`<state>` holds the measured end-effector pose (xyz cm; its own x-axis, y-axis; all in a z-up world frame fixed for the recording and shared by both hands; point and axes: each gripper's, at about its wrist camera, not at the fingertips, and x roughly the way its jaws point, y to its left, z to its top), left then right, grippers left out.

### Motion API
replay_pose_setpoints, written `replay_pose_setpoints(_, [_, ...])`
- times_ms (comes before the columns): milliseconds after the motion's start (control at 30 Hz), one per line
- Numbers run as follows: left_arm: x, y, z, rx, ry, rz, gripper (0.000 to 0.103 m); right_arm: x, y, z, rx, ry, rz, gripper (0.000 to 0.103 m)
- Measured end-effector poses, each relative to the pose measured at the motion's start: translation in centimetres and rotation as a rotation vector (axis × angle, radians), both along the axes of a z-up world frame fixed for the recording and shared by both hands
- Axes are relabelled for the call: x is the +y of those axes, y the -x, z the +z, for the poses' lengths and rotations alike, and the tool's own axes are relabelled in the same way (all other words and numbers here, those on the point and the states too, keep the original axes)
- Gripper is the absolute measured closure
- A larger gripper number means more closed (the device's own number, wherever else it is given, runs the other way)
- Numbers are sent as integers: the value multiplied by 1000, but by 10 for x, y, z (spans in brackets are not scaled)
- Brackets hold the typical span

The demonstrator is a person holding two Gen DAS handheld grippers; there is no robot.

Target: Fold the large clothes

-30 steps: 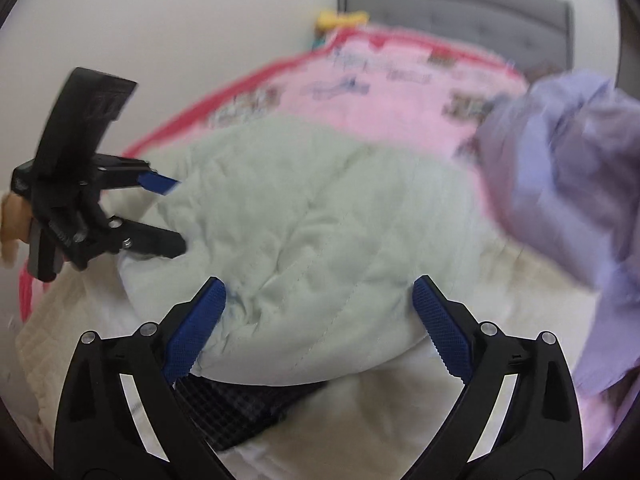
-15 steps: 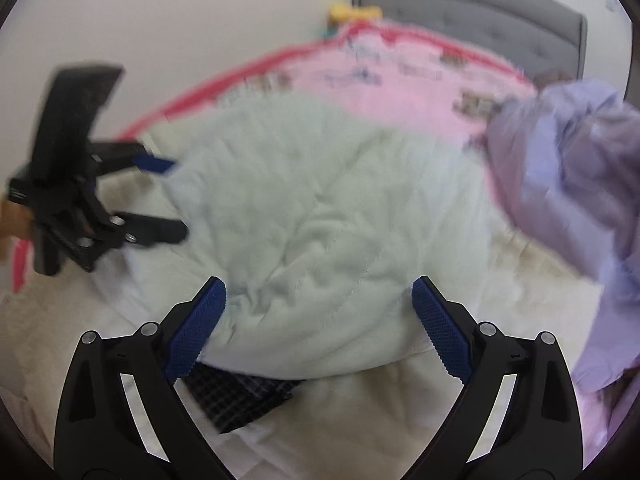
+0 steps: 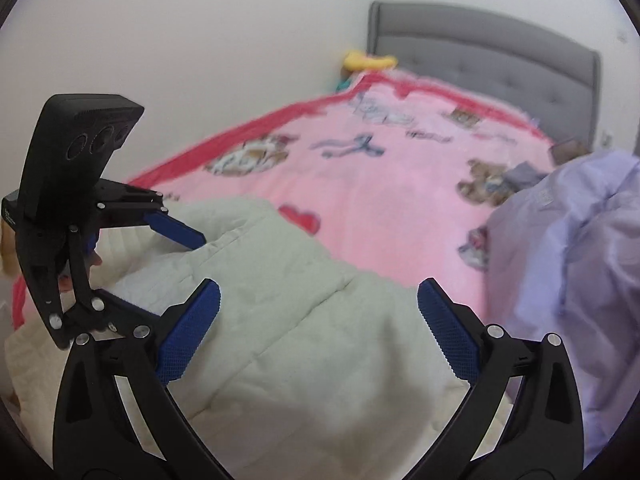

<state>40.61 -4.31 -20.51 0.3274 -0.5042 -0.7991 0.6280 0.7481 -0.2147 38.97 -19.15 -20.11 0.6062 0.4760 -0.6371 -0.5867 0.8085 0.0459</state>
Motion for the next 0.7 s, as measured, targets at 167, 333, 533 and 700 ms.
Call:
replay_pose_setpoints(167, [7,4,-35,59,-12,-4,5,11,2,-43,95,109,56,8])
replay_pose_setpoints(333, [5,6,-51,77,-30,-6,5,13,15,-74,104,167,62,8])
replay_pose_setpoints(533, [-1,6,-46,68,-63,9,5,14,10,-69,134,176,42,8])
replay_pose_setpoints(700, [5,18,-19,-8,-79,47,5,2,36,-28,53,75,21,8])
